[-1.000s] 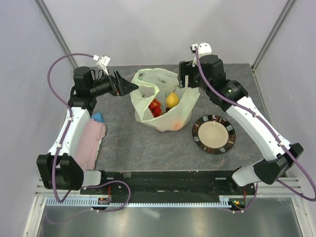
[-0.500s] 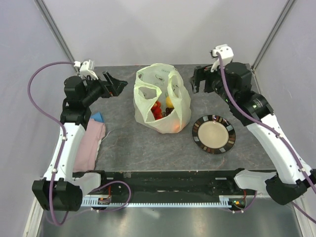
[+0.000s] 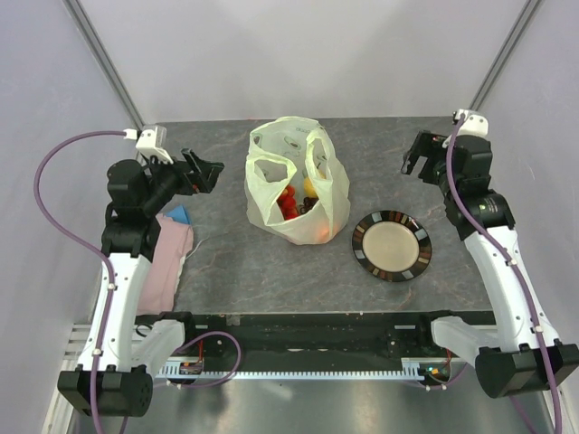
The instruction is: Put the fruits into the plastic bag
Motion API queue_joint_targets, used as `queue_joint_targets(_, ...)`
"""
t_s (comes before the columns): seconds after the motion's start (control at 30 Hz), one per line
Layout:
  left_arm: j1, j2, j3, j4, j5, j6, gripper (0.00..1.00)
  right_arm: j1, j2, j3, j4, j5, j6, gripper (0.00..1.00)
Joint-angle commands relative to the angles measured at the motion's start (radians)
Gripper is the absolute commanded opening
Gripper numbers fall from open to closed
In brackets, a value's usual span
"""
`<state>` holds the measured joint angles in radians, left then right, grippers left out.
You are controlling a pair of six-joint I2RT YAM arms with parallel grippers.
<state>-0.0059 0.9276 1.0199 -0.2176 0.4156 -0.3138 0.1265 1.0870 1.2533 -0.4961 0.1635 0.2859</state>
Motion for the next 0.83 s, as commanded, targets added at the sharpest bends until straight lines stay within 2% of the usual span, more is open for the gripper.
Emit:
queue_joint_targets(0.0, 0.003, -0.021, -0.015, -0.025, -0.044, 0.077, 0.99, -0.007, -0.071, -0.099, 0.088, 0.045, 0.038, 0.98)
queue_joint_targets(0.3, 0.004, -0.021, -0.038, -0.019, -0.072, 0.09, 0.99, -0.007, -0.206, -0.298, 0.202, 0.079, 0.035, 0.98)
queue_joint_targets(0.8, 0.004, -0.016, -0.05, -0.006, -0.063, 0.093, 0.99, -0.007, -0.226, -0.344, 0.2, 0.088, 0.016, 0.98)
